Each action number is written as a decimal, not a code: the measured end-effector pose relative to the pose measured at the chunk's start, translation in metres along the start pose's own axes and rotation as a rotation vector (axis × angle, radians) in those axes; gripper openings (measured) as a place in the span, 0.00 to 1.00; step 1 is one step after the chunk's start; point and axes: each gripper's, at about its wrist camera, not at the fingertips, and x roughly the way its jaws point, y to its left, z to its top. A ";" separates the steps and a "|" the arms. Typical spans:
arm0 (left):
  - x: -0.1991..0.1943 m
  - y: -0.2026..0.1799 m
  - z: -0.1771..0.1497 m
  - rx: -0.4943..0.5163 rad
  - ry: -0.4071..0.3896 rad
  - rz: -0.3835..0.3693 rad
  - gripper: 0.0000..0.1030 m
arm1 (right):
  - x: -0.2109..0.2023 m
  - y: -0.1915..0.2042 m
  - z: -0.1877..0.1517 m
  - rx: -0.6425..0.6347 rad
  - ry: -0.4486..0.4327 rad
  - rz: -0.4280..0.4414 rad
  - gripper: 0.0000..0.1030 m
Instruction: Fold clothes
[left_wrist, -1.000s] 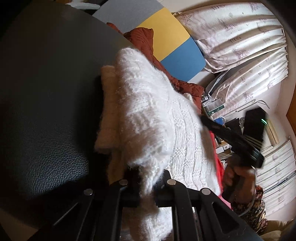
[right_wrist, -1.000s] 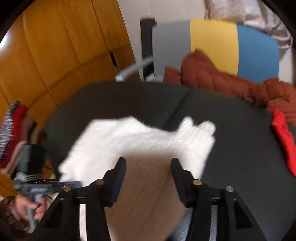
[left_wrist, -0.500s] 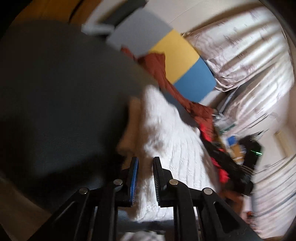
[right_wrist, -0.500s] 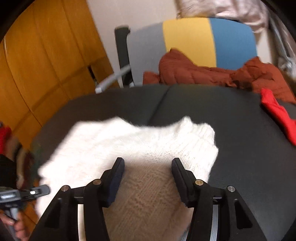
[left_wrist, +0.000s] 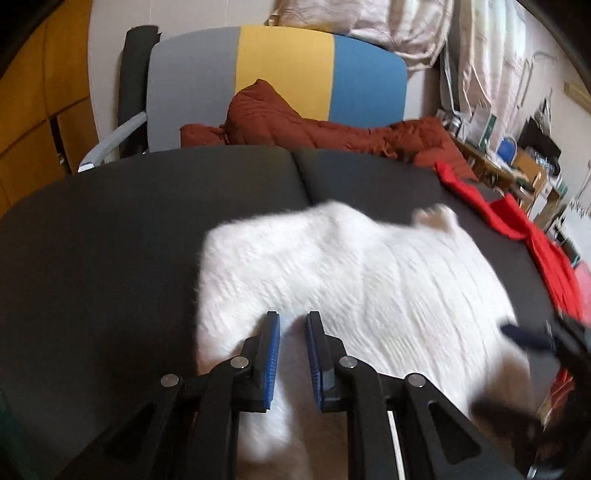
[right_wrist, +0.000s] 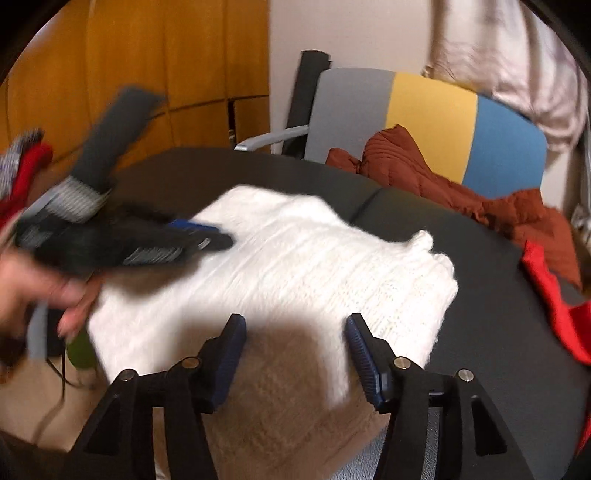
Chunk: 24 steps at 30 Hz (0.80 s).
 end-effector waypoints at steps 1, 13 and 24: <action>0.005 0.007 0.002 -0.017 0.015 -0.014 0.13 | 0.001 0.002 -0.003 -0.019 0.001 -0.008 0.57; 0.005 0.001 -0.014 -0.001 -0.027 0.019 0.13 | -0.009 -0.020 -0.007 0.070 -0.054 0.035 0.59; -0.042 -0.018 -0.068 -0.178 -0.024 0.002 0.12 | -0.034 -0.006 -0.030 0.091 0.034 0.038 0.51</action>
